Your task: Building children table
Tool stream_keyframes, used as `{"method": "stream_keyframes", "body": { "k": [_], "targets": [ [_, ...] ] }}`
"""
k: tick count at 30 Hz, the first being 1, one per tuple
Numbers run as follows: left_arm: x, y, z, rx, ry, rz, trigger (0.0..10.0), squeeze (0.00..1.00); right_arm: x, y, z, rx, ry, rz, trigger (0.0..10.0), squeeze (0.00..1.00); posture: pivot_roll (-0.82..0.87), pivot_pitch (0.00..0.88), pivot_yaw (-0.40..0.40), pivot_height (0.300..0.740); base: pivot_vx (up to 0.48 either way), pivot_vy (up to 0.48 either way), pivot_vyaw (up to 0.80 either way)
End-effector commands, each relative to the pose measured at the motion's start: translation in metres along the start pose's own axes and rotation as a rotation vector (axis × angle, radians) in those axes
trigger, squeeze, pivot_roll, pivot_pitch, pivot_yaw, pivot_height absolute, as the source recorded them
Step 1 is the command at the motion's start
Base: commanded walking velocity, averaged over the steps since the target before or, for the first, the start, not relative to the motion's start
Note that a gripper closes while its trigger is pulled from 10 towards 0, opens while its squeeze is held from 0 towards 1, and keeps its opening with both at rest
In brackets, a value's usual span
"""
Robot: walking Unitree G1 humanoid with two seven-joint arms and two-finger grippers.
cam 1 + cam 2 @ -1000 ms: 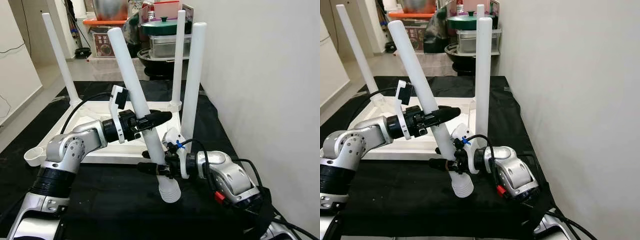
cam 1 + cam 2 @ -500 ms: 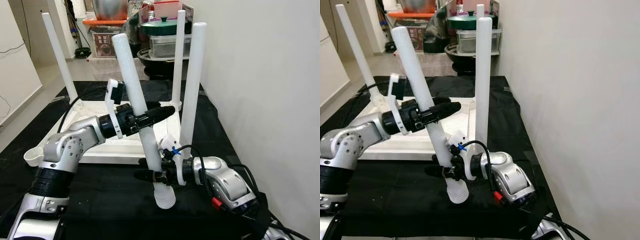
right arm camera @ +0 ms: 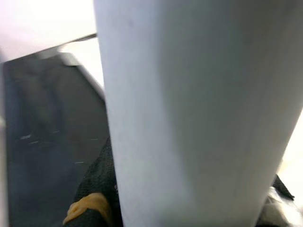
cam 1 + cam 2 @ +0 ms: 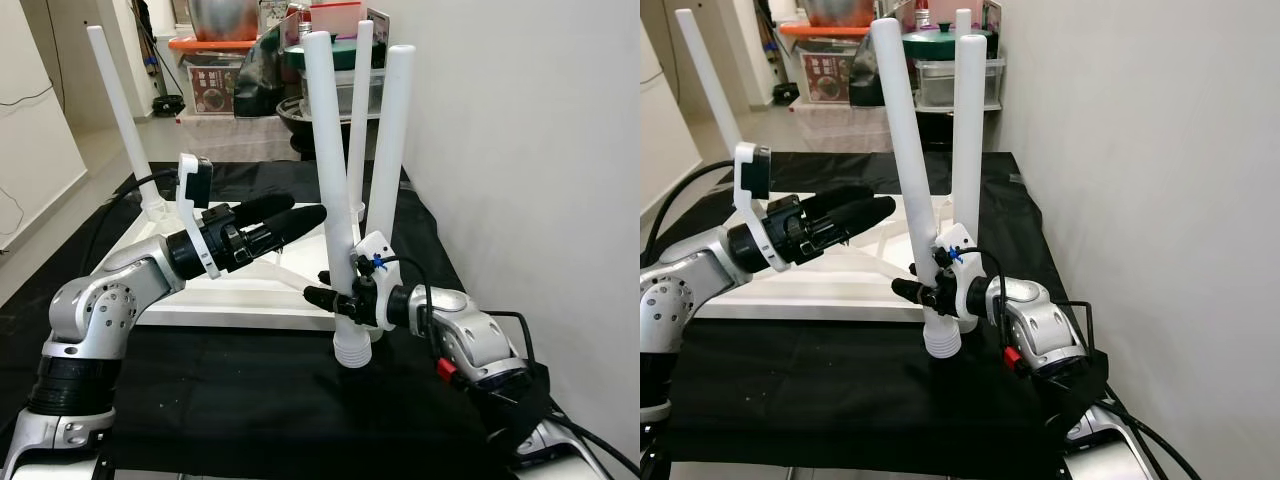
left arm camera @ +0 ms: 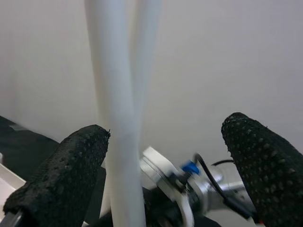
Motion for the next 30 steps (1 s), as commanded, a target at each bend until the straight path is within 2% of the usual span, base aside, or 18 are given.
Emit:
{"method": "stream_keyframes", "body": {
  "k": [1, 2, 3, 4, 5, 6, 8, 9, 11, 13, 17, 19, 20, 21, 22, 23, 25, 30],
  "targets": [
    [-0.014, 0.000, 0.003, 0.050, -0.009, 0.073, 10.0, 1.00, -0.012, -0.019, 0.018, -0.012, -0.063, -0.075, 0.0, 0.00, 0.09, 0.000, -0.027, 0.740, 0.000, 0.000, 0.00],
    [-0.019, -0.002, 0.004, 0.053, -0.026, 0.106, 10.0, 0.75, -0.017, -0.024, 0.022, -0.010, -0.083, -0.083, 0.0, 0.00, 0.09, 0.000, -0.030, 0.740, 0.000, 0.000, 0.00],
    [-0.019, -0.002, 0.004, 0.053, -0.026, 0.106, 10.0, 0.75, -0.017, -0.024, 0.022, -0.010, -0.083, -0.083, 0.0, 0.00, 0.09, 0.000, -0.030, 0.740, 0.000, 0.000, 0.00],
    [-0.024, -0.004, 0.005, 0.041, -0.051, 0.128, 10.0, 0.27, -0.021, -0.026, 0.026, -0.009, -0.102, -0.086, 0.0, 0.00, 0.09, 0.000, -0.030, 0.740, 0.000, 0.000, 0.00],
    [-0.024, -0.004, 0.005, 0.041, -0.051, 0.128, 10.0, 0.27, -0.021, -0.026, 0.026, -0.009, -0.102, -0.086, 0.0, 0.00, 0.09, 0.000, -0.030, 0.740, 0.000, 0.000, 0.00],
    [-0.029, -0.005, 0.007, 0.039, -0.076, 0.162, 10.0, 0.00, -0.024, -0.028, 0.033, -0.011, -0.128, -0.093, 0.0, 0.00, 0.09, 0.000, -0.032, 0.740, 0.000, 0.000, 0.00],
    [-0.038, -0.006, 0.001, 0.038, -0.088, 0.234, 10.0, 0.00, -0.027, -0.029, 0.047, -0.004, -0.198, -0.101, 0.0, 0.00, 0.10, 0.000, -0.033, 0.740, 0.000, 0.000, 0.00],
    [-0.038, -0.006, 0.001, 0.038, -0.088, 0.234, 10.0, 0.00, -0.027, -0.029, 0.047, -0.004, -0.198, -0.101, 0.0, 0.00, 0.10, 0.000, -0.033, 0.740, 0.000, 0.000, 0.00],
    [-0.044, -0.007, -0.016, 0.028, -0.056, 0.303, 10.0, 0.00, -0.028, -0.026, 0.060, 0.003, -0.272, -0.104, 0.0, 0.00, 0.10, 0.000, -0.032, 0.740, 0.000, 0.000, 0.00],
    [-0.044, -0.007, -0.016, 0.028, -0.056, 0.303, 10.0, 0.00, -0.028, -0.026, 0.060, 0.003, -0.272, -0.104, 0.0, 0.00, 0.10, 0.000, -0.032, 0.740, 0.000, 0.000, 0.00],
    [-0.054, -0.007, -0.051, 0.070, 0.080, 0.443, 10.0, 0.00, -0.027, -0.018, 0.078, 0.017, -0.378, -0.100, 0.0, 0.00, 0.11, 0.000, -0.029, 0.740, 0.000, 0.000, 0.00],
    [-0.054, -0.007, -0.051, 0.070, 0.080, 0.443, 10.0, 0.00, -0.027, -0.018, 0.078, 0.017, -0.378, -0.100, 0.0, 0.00, 0.11, 0.000, -0.029, 0.740, 0.000, 0.000, 0.00],
    [-0.060, -0.001, -0.057, 0.071, 0.096, 0.514, 10.0, 0.00, -0.027, -0.017, 0.082, 0.025, -0.408, -0.106, 0.0, 0.00, 0.12, 0.000, -0.028, 0.740, 0.000, 0.000, 0.00],
    [-0.060, -0.001, -0.057, 0.071, 0.096, 0.514, 10.0, 0.00, -0.027, -0.017, 0.082, 0.025, -0.408, -0.106, 0.0, 0.00, 0.12, 0.000, -0.028, 0.740, 0.000, 0.000, 0.00],
    [-0.068, 0.004, -0.061, 0.058, 0.097, 0.597, 10.0, 0.00, -0.027, -0.012, 0.085, 0.029, -0.435, -0.110, 0.0, 0.00, 0.12, 0.000, -0.026, 0.740, 0.000, 0.000, 0.00],
    [-0.068, 0.004, -0.061, 0.058, 0.097, 0.597, 10.0, 0.00, -0.027, -0.012, 0.085, 0.029, -0.435, -0.110, 0.0, 0.00, 0.12, 0.000, -0.026, 0.740, 0.000, 0.000, 0.00],
    [-0.078, 0.012, -0.069, 0.011, 0.089, 0.729, 10.0, 0.00, -0.024, -0.004, 0.083, 0.040, -0.459, -0.138, 0.0, 0.00, 0.12, 0.000, -0.026, 0.740, 0.000, 0.000, 0.00],
    [-0.078, 0.010, -0.076, 0.024, 0.109, 0.765, 10.0, 0.00, -0.018, 0.002, 0.071, 0.063, -0.445, -0.180, 0.0, 0.00, 0.12, 0.000, -0.028, 0.740, 0.000, 0.208, 0.00]
  ]
}}
Point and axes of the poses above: a point about 5 cm out from each wrist's last joint towards the gripper, its own x axis pointing out of the wrist towards the gripper, its own z axis along the axis of the wrist's last joint, y = z × x, the point moved 3 cm from there along x, pointing out of the wrist towards the gripper, and after that the axes turned 4 degrees about x, right-handed, at the moved point
